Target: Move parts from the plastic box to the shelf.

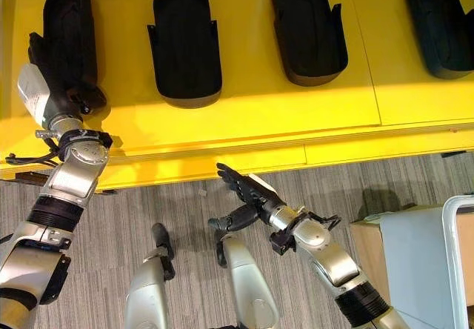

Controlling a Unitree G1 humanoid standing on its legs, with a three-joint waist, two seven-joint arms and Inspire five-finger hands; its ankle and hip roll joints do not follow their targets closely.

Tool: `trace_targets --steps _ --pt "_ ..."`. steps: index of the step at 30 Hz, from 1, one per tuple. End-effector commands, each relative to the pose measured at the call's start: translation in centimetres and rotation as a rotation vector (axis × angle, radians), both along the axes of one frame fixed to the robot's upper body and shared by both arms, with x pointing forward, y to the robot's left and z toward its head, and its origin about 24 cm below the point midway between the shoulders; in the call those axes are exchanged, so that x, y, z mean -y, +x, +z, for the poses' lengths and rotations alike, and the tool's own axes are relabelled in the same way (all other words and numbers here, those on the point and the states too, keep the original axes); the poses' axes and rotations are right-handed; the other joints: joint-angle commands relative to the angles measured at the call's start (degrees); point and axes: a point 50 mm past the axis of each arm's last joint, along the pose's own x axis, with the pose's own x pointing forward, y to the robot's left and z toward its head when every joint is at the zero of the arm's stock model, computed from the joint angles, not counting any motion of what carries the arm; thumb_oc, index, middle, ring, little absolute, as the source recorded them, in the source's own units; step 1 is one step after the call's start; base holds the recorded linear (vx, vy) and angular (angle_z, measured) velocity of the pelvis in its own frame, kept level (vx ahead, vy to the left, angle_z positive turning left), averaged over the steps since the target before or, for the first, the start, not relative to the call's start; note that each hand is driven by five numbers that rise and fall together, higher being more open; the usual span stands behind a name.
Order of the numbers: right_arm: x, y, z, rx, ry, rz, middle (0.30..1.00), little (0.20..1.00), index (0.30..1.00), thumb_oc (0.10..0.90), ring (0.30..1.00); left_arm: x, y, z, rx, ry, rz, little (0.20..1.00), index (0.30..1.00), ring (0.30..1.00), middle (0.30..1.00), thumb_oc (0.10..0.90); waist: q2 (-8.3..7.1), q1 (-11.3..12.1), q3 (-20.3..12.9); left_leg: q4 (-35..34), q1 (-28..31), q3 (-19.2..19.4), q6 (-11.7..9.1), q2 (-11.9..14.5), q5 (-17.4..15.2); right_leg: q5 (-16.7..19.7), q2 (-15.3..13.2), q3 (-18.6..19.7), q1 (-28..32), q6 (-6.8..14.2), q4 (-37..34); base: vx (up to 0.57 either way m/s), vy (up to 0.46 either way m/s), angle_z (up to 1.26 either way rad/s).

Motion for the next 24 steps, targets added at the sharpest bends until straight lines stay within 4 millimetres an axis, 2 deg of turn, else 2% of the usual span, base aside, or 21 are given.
trace_targets --steps 1,10,14,17,24 --pt "-1.0 0.2 4.6 0.222 0.077 0.07 1.0 1.0 1.0 0.9 1.0 5.6 0.8 -1.7 -0.105 0.043 -0.28 1.0 1.0 1.0 1.0 0.9 0.43 -2.67 -1.61 3.85 1.64 -1.14 1.89 1.01 -5.81 -0.22 -2.18 -2.34 1.29 2.79 -0.41 0.0 0.033 -0.04" --pt "-0.2 0.3 4.7 0.227 0.064 0.061 1.0 1.0 1.0 0.9 1.0 3.2 0.4 -3.3 -0.327 0.333 -0.231 1.0 1.0 1.0 1.0 0.9 1.4 -2.29 -1.49 3.3 2.19 -1.03 1.98 0.46 -5.89 0.21 -2.71 -2.62 1.61 2.97 -1.22 0.0 0.012 -0.01" --pt "0.2 0.3 4.7 0.229 0.055 0.059 1.0 1.0 1.0 0.9 1.0 2.9 0.3 -3.1 -0.366 0.433 -0.262 1.0 1.0 1.0 1.0 0.9 1.87 -2.35 -1.44 3.18 2.6 -0.74 2.05 0.3 -6.06 0.26 -3.09 -2.5 1.82 2.97 -1.42 0.01 0.059 -0.07" --pt "0.8 0.4 4.9 0.226 0.026 0.065 1.0 1.0 1.0 0.9 1.0 2.1 -0.2 -3.8 -0.482 0.551 -0.298 1.0 1.0 1.0 1.0 0.9 3.03 -2.45 -1.51 2.9 3.29 -0.4 2.02 -0.24 -6.03 0.08 -3.88 -2.38 2.01 3.05 -1.35 0.02 0.129 -0.07" --pt "1.4 0.5 5.1 0.229 0.003 0.054 1.0 1.0 1.0 0.9 1.0 2.6 -0.8 -4.9 -0.59 0.613 -0.392 1.0 1.0 1.0 1.0 0.9 4.15 -2.52 -1.5 2.37 4.08 -0.25 2.22 -1.01 -6.24 0.17 -4.4 -2.2 2.24 3.26 -1.58 0.02 0.068 0.02"
